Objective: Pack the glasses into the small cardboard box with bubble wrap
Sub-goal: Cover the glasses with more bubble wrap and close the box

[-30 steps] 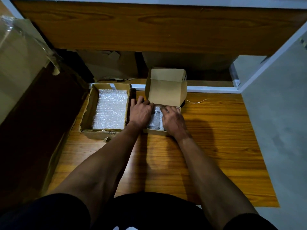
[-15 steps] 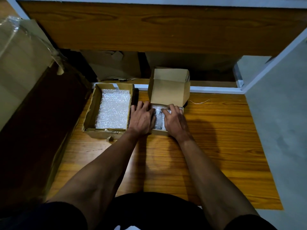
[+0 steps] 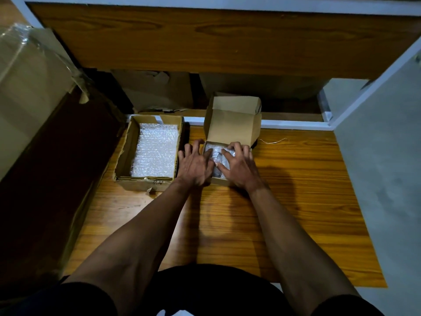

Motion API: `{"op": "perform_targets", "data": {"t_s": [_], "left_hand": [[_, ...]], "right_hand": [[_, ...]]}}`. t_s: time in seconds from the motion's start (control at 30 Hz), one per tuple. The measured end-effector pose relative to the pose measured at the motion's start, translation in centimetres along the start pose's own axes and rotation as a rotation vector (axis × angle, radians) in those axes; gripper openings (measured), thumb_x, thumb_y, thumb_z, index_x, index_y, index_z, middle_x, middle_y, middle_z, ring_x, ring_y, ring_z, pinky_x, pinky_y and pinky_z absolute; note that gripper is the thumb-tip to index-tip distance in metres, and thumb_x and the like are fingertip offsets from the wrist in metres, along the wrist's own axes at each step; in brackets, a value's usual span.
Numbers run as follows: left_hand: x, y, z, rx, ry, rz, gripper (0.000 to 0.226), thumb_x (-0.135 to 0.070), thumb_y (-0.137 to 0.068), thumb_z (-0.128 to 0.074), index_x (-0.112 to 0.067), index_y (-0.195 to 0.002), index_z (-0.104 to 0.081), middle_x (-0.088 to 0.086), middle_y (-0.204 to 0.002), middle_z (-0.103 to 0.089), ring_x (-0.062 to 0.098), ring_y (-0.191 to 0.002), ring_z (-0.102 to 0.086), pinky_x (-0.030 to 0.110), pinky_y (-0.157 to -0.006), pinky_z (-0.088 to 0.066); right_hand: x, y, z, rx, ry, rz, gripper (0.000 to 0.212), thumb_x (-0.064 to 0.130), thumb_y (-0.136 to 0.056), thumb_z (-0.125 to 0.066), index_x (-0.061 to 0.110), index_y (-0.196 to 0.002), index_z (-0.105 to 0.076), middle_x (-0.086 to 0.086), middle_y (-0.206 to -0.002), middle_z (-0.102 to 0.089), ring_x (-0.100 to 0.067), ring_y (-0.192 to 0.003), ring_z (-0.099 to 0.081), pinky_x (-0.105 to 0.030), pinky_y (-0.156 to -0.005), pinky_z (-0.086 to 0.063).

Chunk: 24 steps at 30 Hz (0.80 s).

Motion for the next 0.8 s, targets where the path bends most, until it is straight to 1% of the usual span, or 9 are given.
{"op": "perform_targets", "data": {"t_s": [0.1,0.2,0.4,0.47,0.53,0.6,0.67,0.73,0.8], "left_hand": [[-0.1,-0.1,0.0,0.045,0.007,-0.006,0.050,-0.056,-0.103,-0.038,-0.034,-0.148,-0.048,0.012,-0.158,-0.025,0.036,-0.130,-0.036,0.050,-0.098,-0.036],[0.0,-0.7,0.0,0.129,0.048,0.009,0.053,-0.058,-0.103,-0.041,-0.032,-0.149,-0.048,0.012,-0.162,-0.020,0.038,-0.136,-0.032,0.053,-0.105,-0.034],[0.1,-2.0,0.2,0.285,0.121,0.041,0.058,-0.064,-0.100,-0.048,-0.031,-0.148,-0.050,0.009,-0.169,-0.011,0.041,-0.145,-0.024,0.059,-0.114,-0.026],[0.0,-2.3,0.7,0.265,0.108,0.031,0.060,-0.065,-0.097,-0.052,-0.030,-0.145,-0.055,0.007,-0.168,-0.015,0.040,-0.145,-0.024,0.059,-0.115,-0.026],[0.0,-1.9,1.2,0.177,0.065,0.014,0.060,-0.066,-0.095,-0.054,-0.029,-0.142,-0.058,0.007,-0.162,-0.025,0.037,-0.142,-0.028,0.057,-0.112,-0.030],[-0.1,-1.0,1.8,0.057,0.042,-0.016,0.057,-0.063,-0.095,-0.054,-0.029,-0.141,-0.058,0.008,-0.153,-0.037,0.034,-0.135,-0.034,0.054,-0.107,-0.034],[-0.6,-0.1,2.2,-0.048,0.000,-0.066,0.053,-0.057,-0.095,-0.052,-0.030,-0.141,-0.057,0.007,-0.144,-0.045,0.032,-0.128,-0.039,0.051,-0.099,-0.037],[-1.0,0.4,1.8,-0.057,-0.012,-0.094,0.054,-0.056,-0.097,-0.046,-0.032,-0.145,-0.054,0.005,-0.143,-0.049,0.031,-0.126,-0.039,0.051,-0.097,-0.036],[-1.1,0.4,0.9,0.005,0.007,-0.089,0.057,-0.057,-0.101,-0.039,-0.033,-0.151,-0.046,0.002,-0.149,-0.048,0.030,-0.130,-0.036,0.052,-0.100,-0.034]], "right_hand": [[-0.2,0.0,-0.3,0.060,-0.021,-0.010,0.067,0.068,-0.097,-0.045,0.024,-0.146,-0.058,-0.003,-0.136,-0.041,-0.025,-0.118,-0.041,-0.042,-0.103,-0.041],[-0.3,-0.1,-0.3,0.102,-0.049,-0.020,0.067,0.066,-0.098,-0.049,0.024,-0.149,-0.055,-0.003,-0.139,-0.037,-0.025,-0.122,-0.038,-0.043,-0.107,-0.039],[-0.2,-0.2,-0.2,0.125,-0.035,-0.025,0.067,0.065,-0.096,-0.054,0.026,-0.151,-0.053,-0.005,-0.141,-0.036,-0.028,-0.124,-0.038,-0.046,-0.111,-0.038],[-0.1,-0.2,0.0,0.118,-0.030,-0.027,0.068,0.065,-0.096,-0.055,0.024,-0.150,-0.054,-0.005,-0.140,-0.038,-0.028,-0.123,-0.038,-0.045,-0.109,-0.039],[-0.1,0.0,0.5,0.087,-0.032,-0.018,0.070,0.066,-0.094,-0.056,0.021,-0.147,-0.056,-0.006,-0.137,-0.041,-0.027,-0.120,-0.041,-0.044,-0.105,-0.043],[-0.1,0.4,1.4,-0.003,-0.018,-0.004,0.071,0.069,-0.090,-0.056,0.018,-0.139,-0.059,-0.007,-0.130,-0.048,-0.026,-0.115,-0.045,-0.042,-0.098,-0.047],[-0.5,1.1,2.4,-0.107,0.021,-0.021,0.073,0.074,-0.087,-0.056,0.015,-0.130,-0.062,-0.009,-0.122,-0.054,-0.027,-0.110,-0.050,-0.041,-0.094,-0.046],[-1.0,1.8,2.7,-0.143,0.076,-0.055,0.077,0.079,-0.085,-0.055,0.013,-0.124,-0.063,-0.010,-0.119,-0.059,-0.027,-0.107,-0.053,-0.043,-0.095,-0.045],[-1.2,2.4,2.7,-0.129,0.113,-0.084,0.078,0.081,-0.084,-0.054,0.014,-0.125,-0.063,-0.008,-0.119,-0.061,-0.026,-0.108,-0.055,-0.045,-0.098,-0.043]]}}
Point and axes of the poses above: each hand's wrist, its own y-axis away from the middle knuckle, its own z-axis out of the back of the hand, x = y × z, the point moved 8 cm from there along -y, towards the middle knuckle
